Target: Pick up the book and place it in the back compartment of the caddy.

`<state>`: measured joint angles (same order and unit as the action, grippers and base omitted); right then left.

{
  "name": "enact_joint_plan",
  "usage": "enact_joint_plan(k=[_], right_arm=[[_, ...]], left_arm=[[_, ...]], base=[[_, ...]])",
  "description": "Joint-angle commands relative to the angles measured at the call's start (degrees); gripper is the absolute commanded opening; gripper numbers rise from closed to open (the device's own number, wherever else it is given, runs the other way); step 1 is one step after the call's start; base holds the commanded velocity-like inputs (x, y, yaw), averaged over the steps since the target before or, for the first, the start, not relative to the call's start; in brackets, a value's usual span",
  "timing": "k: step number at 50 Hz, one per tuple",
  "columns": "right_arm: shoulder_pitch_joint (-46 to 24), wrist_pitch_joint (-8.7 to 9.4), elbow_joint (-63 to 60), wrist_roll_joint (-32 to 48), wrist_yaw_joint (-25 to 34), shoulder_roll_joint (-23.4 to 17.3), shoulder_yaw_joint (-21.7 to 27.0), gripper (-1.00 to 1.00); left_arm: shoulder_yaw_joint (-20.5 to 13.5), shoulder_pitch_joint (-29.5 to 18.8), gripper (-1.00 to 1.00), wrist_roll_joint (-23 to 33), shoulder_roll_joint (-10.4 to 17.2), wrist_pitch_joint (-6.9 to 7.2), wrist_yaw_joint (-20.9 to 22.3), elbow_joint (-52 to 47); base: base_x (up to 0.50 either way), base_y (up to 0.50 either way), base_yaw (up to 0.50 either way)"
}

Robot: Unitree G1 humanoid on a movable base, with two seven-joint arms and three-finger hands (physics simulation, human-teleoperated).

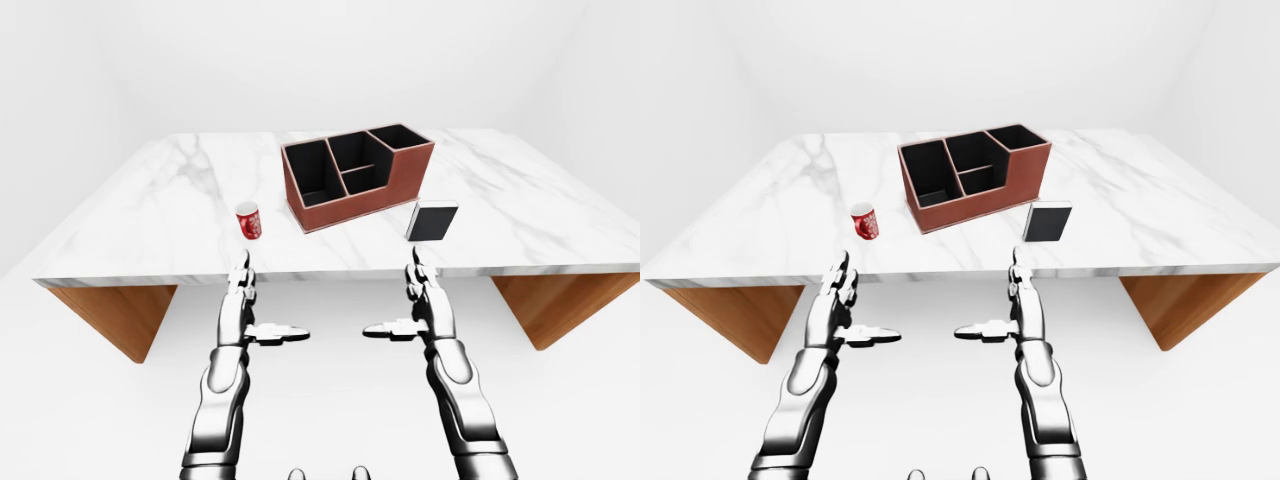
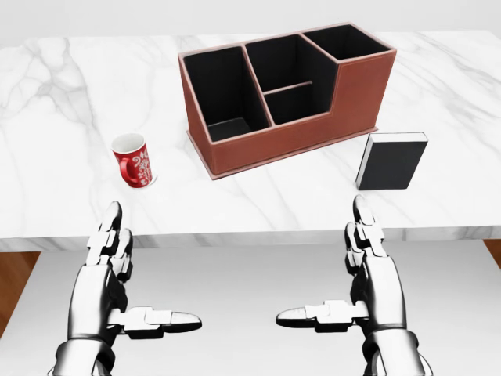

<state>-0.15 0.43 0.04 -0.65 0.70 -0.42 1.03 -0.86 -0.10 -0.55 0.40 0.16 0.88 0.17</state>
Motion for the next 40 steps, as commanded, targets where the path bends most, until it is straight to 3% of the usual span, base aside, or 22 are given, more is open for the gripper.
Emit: enact_joint_plan(k=[1,3,4,12,17,19,26,27,40], right_arm=[[0.1,2.05,-1.0,0.0,0.8,-0.8,1.0,1.00],[0.6,4.16,-3.6,-0.3,1.1,-0.7,1.0,1.00],[0.8,4.57,-5.0,-0.7,1.4,-0.7,1.1,1.00],[1.8,4.57,-13.3,-1.6,1.5,-0.9,2.0,1.00],[2.4,4.57,-17.9,-1.4,1.6,-1.0,2.3,1.00],[2.9,4.57,-25.6,-2.2,1.9,-1.3,2.9,1.00],[2.9,4.57,-29.3,-2.1,2.6,-1.3,4.0,1.00],[3.0,4.57,-41.1,-3.9,3.4,-2.1,5.5,1.00],[2.6,4.57,-43.5,-2.7,4.6,-1.6,5.9,1.00]], left_arm=[[-1.3,0.0,1.00,-2.2,0.5,3.55,2.0,-1.5],[-1.0,0.7,1.00,-1.8,0.6,4.84,1.8,-4.0],[-1.0,0.9,1.00,-2.0,0.5,4.84,1.9,-5.5],[-0.8,2.8,1.00,-1.2,0.7,4.84,2.1,-16.3],[-1.7,3.0,1.00,-1.8,0.9,4.84,2.6,-22.7],[-3.4,1.5,1.00,-2.5,1.5,4.84,2.7,-26.2],[-4.6,0.9,1.00,-2.8,1.7,4.84,3.0,-28.3],[-5.1,1.1,1.00,-4.0,2.2,4.84,3.7,-35.5],[-5.7,0.9,1.00,-4.0,1.8,4.84,4.3,-36.7]], base=[[0.00,0.00,0.00],[0.00,0.00,0.00],[0.00,0.00,0.00],[0.00,0.00,0.00],[0.00,0.00,0.00],[0.00,0.00,0.00],[0.00,0.00,0.00],[0.00,0.00,0.00],[0.00,0.00,0.00]])
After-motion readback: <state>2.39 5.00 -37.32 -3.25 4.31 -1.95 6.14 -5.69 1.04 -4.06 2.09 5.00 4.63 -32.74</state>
